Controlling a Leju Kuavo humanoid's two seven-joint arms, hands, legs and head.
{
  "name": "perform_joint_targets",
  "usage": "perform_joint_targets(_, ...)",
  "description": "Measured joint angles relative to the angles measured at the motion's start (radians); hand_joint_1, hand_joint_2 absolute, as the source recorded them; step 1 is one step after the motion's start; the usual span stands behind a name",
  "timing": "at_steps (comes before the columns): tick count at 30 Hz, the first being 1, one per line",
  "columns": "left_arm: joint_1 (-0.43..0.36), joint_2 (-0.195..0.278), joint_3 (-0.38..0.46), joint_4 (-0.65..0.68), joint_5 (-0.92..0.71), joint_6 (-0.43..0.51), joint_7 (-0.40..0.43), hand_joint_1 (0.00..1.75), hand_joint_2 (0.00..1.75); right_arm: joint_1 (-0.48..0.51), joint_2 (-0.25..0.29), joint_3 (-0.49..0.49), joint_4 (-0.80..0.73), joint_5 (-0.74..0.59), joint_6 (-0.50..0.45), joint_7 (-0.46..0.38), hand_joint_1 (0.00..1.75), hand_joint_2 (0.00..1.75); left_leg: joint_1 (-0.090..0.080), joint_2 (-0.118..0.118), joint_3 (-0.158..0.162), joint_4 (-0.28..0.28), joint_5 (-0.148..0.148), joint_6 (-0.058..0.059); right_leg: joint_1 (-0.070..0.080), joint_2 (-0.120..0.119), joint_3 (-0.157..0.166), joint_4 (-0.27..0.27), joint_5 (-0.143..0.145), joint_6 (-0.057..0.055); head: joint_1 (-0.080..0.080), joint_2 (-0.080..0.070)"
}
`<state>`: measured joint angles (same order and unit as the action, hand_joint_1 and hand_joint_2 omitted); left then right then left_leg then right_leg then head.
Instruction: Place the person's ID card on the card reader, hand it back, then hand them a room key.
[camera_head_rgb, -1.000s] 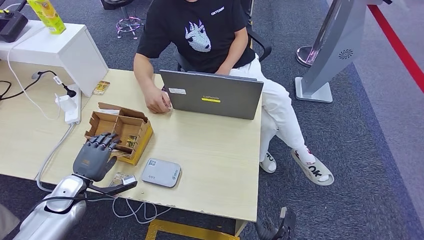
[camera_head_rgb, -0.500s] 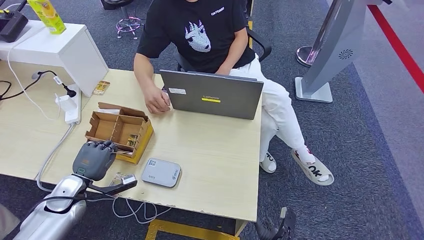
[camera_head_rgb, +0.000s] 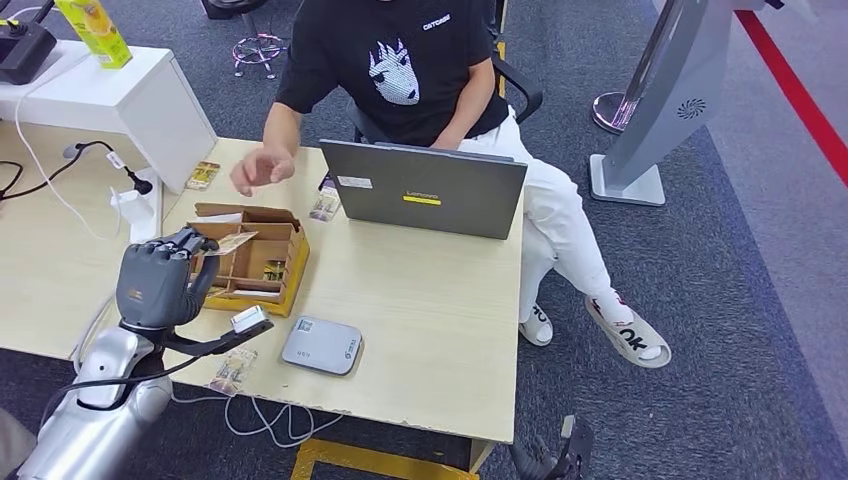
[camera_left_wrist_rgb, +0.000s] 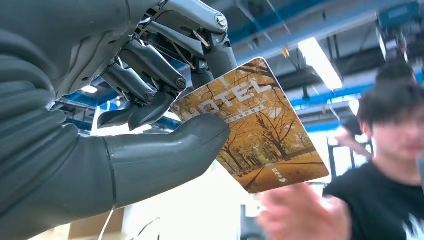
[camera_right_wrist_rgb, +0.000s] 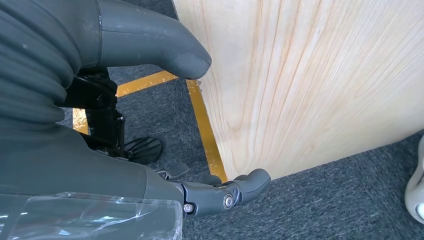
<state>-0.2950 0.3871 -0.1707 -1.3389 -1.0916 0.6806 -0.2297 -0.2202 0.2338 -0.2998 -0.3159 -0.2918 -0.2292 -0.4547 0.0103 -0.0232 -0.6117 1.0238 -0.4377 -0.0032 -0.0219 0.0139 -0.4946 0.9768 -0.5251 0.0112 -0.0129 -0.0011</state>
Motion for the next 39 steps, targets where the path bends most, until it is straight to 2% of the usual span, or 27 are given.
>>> perform_joint_targets(13, 0.012, -0.015, 0.058, -0.123, 0.05, -0.01, -0.021, 1.75, 1.75, 0.0, 0.0, 0.0, 0.0, 0.0, 0.0, -0.003, 0.0, 1.75, 0.0, 0.0, 0.0, 0.0, 0.0, 0.0, 0.0, 0.0, 0.0, 0.0, 0.0, 0.0, 0.0, 0.0)
perform_joint_targets(22, 0.014, -0.016, 0.105, -0.133, 0.053, -0.022, -0.018, 1.75, 1.75, 0.0, 0.0, 0.0, 0.0, 0.0, 0.0, -0.003, 0.0, 1.75, 0.0, 0.0, 0.0, 0.0, 0.0, 0.0, 0.0, 0.001, 0.0, 0.0, 0.0, 0.0, 0.0, 0.0)
perform_joint_targets(23, 0.014, -0.016, 0.107, -0.133, 0.053, -0.022, -0.018, 1.62, 1.75, 0.0, 0.0, 0.0, 0.0, 0.0, 0.0, -0.003, 0.0, 1.75, 0.0, 0.001, 0.0, 0.0, 0.0, 0.0, 0.0, 0.001, -0.001, 0.0, 0.0, 0.0, 0.0, 0.0)
perform_joint_targets(26, 0.014, -0.016, 0.112, -0.132, 0.052, -0.021, -0.019, 0.31, 1.75, 0.0, 0.0, 0.0, 0.0, 0.0, 0.0, -0.003, 0.0, 1.75, 0.0, 0.001, -0.001, 0.0, 0.0, 0.0, 0.0, 0.002, -0.001, 0.0, 0.0, 0.0, 0.0, 0.0)
perform_joint_targets(27, 0.014, -0.017, 0.113, -0.132, 0.052, -0.021, -0.019, 0.0, 1.75, 0.0, 0.0, 0.0, 0.0, 0.0, 0.0, -0.003, 0.0, 1.75, 0.0, 0.001, -0.001, 0.0, 0.0, 0.0, 0.0, 0.002, -0.001, 0.0, 0.0, 0.0, 0.0, 0.0)
perform_joint_targets(36, 0.036, -0.03, 0.123, -0.132, 0.026, -0.005, -0.021, 0.0, 1.75, 0.0, 0.0, 0.0, 0.0, 0.002, 0.0, -0.003, 0.0, 1.75, 0.0, 0.001, -0.002, 0.0, 0.0, 0.0, 0.0, 0.001, -0.002, 0.0, 0.0, 0.0, 0.0, 0.0)
perform_joint_targets(39, 0.065, -0.05, 0.145, -0.151, 0.03, 0.005, -0.078, 0.0, 1.75, 0.001, 0.0, 0.0, 0.0, -0.008, 0.0, 0.003, 0.0, 1.75, 0.0, 0.001, -0.001, 0.0, 0.0, 0.0, 0.0, 0.001, -0.001, 0.0, 0.0, 0.0, 0.0, 0.0)
